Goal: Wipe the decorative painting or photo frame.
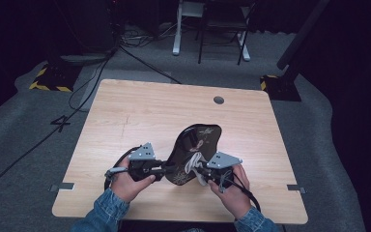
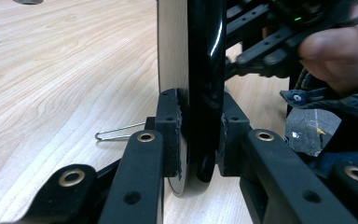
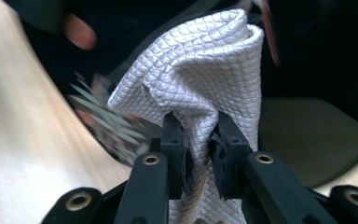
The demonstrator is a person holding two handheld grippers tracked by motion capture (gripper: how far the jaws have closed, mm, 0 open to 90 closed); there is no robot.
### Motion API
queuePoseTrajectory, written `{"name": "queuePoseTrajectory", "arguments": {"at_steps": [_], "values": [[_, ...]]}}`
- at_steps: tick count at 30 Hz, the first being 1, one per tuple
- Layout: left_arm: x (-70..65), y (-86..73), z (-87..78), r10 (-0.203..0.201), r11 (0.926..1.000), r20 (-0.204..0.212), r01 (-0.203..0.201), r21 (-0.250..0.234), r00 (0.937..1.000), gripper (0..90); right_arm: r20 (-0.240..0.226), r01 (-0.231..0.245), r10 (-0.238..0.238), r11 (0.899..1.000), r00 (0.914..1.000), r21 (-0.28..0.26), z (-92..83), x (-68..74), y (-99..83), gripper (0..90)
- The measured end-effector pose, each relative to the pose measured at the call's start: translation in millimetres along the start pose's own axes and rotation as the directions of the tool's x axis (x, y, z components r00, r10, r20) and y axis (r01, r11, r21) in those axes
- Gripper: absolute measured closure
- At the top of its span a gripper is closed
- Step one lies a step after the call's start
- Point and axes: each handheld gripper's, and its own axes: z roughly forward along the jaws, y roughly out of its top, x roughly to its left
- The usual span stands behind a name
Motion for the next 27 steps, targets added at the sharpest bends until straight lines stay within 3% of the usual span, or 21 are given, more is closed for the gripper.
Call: {"name": "queuePoseTrajectory", "arguments": {"at_steps": [5,8,16,27], "values": [[-0.6,0.4,0.5,-0.003,1.0,-0.004,0.003,0.002,1.0,76.6,0.008,0.056,-0.056,0.998,0.9984,-0.008,-1.0,8.6,4.9,77.0],[-0.7,0.4,0.5,-0.004,1.0,-0.004,0.004,0.001,1.0,76.6,-0.005,0.044,-0.044,0.999,0.999,-0.015,0.0,6.9,2.9,77.6],[0.0,0.2,0.6,-0.01,1.0,0.005,0.01,-0.002,0.9999,76.1,-0.027,0.023,-0.022,0.999,0.9994,0.04,7.6,1.9,-6.1,78.2],[0.4,-0.6,0.6,-0.023,0.9997,0.017,0.023,-0.004,0.9996,74.5,-0.009,-0.018,0.019,0.992,0.9998,0.128,17.5,-13.1,-22.7,78.4]]}}
